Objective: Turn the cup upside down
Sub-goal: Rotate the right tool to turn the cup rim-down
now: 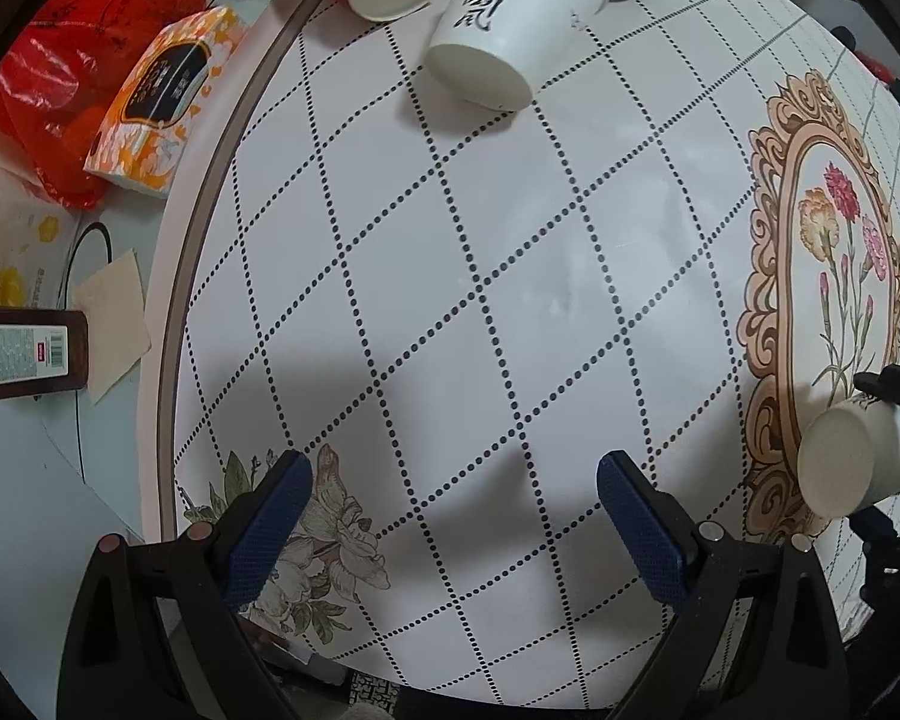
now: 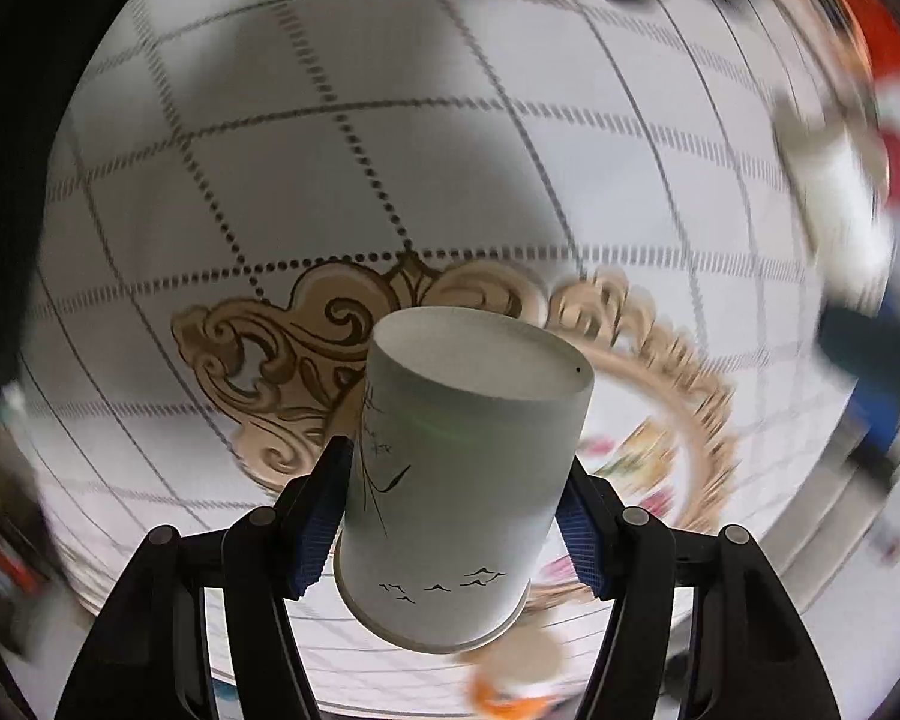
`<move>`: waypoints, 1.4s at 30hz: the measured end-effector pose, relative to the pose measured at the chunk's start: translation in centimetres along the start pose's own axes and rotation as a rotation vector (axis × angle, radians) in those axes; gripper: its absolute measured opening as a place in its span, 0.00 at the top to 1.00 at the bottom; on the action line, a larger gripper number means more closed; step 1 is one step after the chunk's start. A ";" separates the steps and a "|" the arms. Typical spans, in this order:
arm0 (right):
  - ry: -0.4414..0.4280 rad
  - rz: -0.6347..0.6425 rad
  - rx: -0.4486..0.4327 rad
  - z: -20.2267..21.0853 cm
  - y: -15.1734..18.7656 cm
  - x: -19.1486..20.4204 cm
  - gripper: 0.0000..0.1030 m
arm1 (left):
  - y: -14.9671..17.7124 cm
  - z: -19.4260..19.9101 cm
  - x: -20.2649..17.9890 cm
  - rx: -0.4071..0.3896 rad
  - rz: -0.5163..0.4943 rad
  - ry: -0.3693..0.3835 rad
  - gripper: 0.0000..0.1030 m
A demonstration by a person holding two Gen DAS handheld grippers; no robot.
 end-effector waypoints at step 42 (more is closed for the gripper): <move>-0.759 -1.128 -0.011 -13.0 18.8 -10.6 0.17 | 1.4 1.7 -3.6 -0.016 -0.060 0.018 0.05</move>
Point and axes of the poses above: each gripper's, at about its wrist camera, not at the fingertips, and z roughly against the way its jaws point, x to its left, y to its underside, the point moved 2 cm from there along -z, roughly the way its jaws point, and after that the axes turned 13 degrees about z, right-handed, at the moved point
